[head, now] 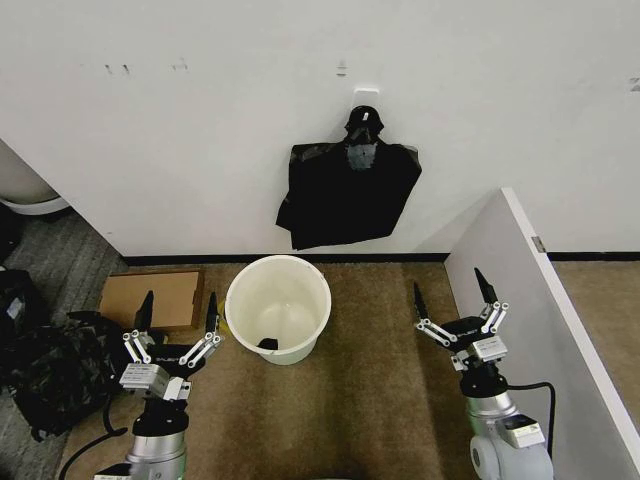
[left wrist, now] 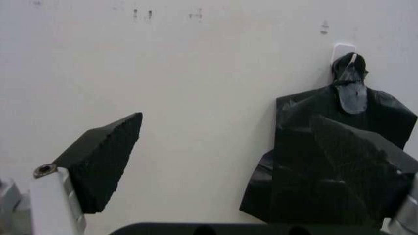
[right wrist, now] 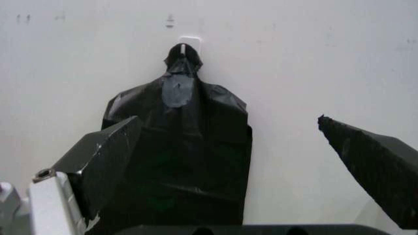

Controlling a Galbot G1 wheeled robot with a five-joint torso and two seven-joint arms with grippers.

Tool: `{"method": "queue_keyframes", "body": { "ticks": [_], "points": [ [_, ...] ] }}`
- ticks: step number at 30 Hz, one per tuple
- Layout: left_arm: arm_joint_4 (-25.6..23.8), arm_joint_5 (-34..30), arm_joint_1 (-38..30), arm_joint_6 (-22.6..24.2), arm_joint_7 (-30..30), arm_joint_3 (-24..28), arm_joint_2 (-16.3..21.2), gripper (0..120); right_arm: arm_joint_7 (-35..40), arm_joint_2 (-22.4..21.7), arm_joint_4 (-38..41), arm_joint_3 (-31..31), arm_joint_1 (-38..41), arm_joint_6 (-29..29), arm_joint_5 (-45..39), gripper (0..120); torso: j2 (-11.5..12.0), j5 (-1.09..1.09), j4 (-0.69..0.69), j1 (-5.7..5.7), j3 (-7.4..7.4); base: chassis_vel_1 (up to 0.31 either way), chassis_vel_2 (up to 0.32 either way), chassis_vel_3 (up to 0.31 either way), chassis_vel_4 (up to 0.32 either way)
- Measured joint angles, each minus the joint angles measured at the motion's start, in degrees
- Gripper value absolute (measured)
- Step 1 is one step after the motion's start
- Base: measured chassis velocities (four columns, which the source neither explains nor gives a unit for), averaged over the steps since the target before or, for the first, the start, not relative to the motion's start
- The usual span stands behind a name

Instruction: Place the garbage bag over the trash bin.

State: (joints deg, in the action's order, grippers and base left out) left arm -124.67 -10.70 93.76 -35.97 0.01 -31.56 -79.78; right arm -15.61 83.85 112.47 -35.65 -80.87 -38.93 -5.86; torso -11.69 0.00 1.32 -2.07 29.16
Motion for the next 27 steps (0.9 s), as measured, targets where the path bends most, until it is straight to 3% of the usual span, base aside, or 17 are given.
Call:
{"method": "queue_keyframes", "body": {
  "ticks": [12, 27],
  "points": [
    [0.4, 0.4, -0.3, 0.6, 0.0, -0.4, -0.2, 100, 1.6, 0.0, 0.8, 1.8, 0.4, 4.9, -4.0, 100, 0.0, 0.0, 0.0, 0.0, 0.0, 0.0, 0.0, 0.0, 0.0],
    [1.1, -0.1, -0.4, 0.5, 0.1, -0.8, -0.2, 100, 1.7, 0.0, 0.4, 2.0, 0.6, 5.6, -3.9, 100, 0.0, 0.0, 0.0, 0.0, 0.0, 0.0, 0.0, 0.0, 0.0]
  ]
}}
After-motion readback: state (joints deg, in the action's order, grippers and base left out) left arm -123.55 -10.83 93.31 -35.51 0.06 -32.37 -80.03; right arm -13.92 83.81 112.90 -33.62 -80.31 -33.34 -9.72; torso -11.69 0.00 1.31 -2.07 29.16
